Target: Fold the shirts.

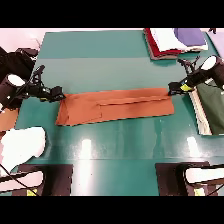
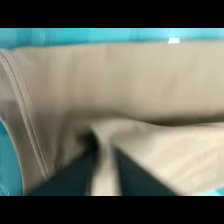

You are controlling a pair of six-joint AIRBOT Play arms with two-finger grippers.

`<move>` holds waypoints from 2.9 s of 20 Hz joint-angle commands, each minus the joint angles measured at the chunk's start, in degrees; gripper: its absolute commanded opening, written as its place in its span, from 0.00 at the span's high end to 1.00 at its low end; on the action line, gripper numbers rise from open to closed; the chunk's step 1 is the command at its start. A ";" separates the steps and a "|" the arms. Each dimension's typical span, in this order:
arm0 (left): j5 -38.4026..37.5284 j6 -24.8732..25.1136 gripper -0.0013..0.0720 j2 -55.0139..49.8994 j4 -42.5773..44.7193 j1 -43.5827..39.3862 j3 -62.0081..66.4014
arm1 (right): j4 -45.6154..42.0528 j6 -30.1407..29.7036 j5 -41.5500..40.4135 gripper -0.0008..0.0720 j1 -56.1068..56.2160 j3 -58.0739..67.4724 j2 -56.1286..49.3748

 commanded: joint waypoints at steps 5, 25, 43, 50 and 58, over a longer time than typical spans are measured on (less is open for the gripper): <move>-3.96 -2.69 0.31 -1.25 -0.98 0.00 6.84 | 11.98 -5.97 3.85 0.30 -8.28 3.02 -2.62; 13.57 -7.85 0.95 -11.67 -6.88 -29.24 10.54 | 29.44 -15.72 -1.42 0.96 -8.94 -6.93 -7.85; 11.76 -9.18 0.95 -27.12 -7.87 -37.51 23.21 | 29.49 -3.28 3.85 0.96 13.18 18.80 8.37; 6.78 -9.35 0.96 -15.85 -1.49 -27.54 26.25 | 34.53 -2.71 -4.20 0.96 22.73 18.93 8.31; 1.64 -9.14 0.95 10.12 8.96 -5.05 26.25 | 44.61 -10.25 -23.82 0.88 46.16 18.97 -4.35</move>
